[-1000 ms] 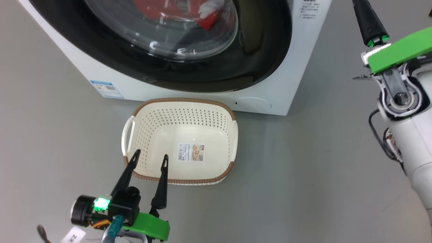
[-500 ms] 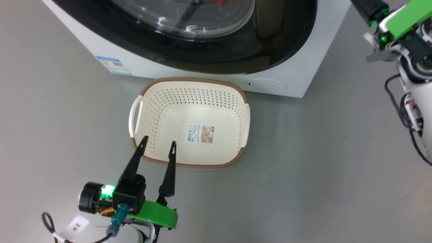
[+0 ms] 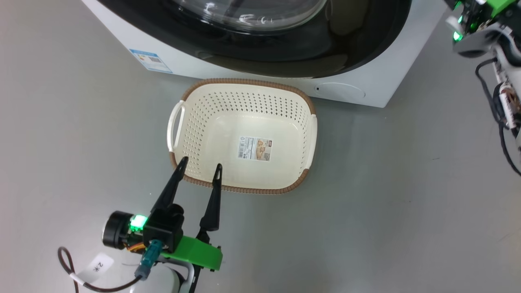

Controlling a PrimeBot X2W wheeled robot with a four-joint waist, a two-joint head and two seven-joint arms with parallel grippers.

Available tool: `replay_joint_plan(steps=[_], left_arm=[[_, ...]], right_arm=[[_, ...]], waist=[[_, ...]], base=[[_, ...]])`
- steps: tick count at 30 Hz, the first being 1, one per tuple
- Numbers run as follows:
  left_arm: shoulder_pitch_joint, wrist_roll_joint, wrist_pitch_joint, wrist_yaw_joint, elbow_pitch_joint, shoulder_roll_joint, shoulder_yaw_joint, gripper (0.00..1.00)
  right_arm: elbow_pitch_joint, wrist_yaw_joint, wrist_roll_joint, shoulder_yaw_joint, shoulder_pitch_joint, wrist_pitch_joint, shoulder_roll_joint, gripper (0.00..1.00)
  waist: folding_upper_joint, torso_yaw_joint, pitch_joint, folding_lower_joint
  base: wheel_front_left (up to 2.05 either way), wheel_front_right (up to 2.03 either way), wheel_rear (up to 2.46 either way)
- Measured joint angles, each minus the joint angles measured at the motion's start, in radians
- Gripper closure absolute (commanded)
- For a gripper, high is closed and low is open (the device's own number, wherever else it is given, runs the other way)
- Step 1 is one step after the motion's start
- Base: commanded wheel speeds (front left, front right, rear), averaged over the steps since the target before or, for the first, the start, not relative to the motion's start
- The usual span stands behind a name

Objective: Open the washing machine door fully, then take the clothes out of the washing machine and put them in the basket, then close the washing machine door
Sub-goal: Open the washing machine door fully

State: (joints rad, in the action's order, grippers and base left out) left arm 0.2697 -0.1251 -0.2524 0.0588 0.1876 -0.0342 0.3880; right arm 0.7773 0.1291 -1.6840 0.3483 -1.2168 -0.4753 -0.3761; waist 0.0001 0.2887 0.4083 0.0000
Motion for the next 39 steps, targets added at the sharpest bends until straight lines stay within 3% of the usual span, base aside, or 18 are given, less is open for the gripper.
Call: replay_joint_plan(steps=[13,39], left_arm=[[0.019,-0.001,0.0,0.0,-0.001,0.0,0.005,0.0],[-0.077,0.011,0.0,0.0,0.006,0.0,-0.024,0.0]], right_arm=[[0.025,0.0,0.012,0.007,-0.021,-0.118,0.006,1.0],[-0.243,0.0,0.044,0.058,0.328,-0.277,0.055,1.0]], waist=[[-0.0001,0.009,-0.008,0.0],[0.0,-0.012,-0.174,0.0]], base=[[0.0,0.0,0.0],[0.0,0.0,0.0]])
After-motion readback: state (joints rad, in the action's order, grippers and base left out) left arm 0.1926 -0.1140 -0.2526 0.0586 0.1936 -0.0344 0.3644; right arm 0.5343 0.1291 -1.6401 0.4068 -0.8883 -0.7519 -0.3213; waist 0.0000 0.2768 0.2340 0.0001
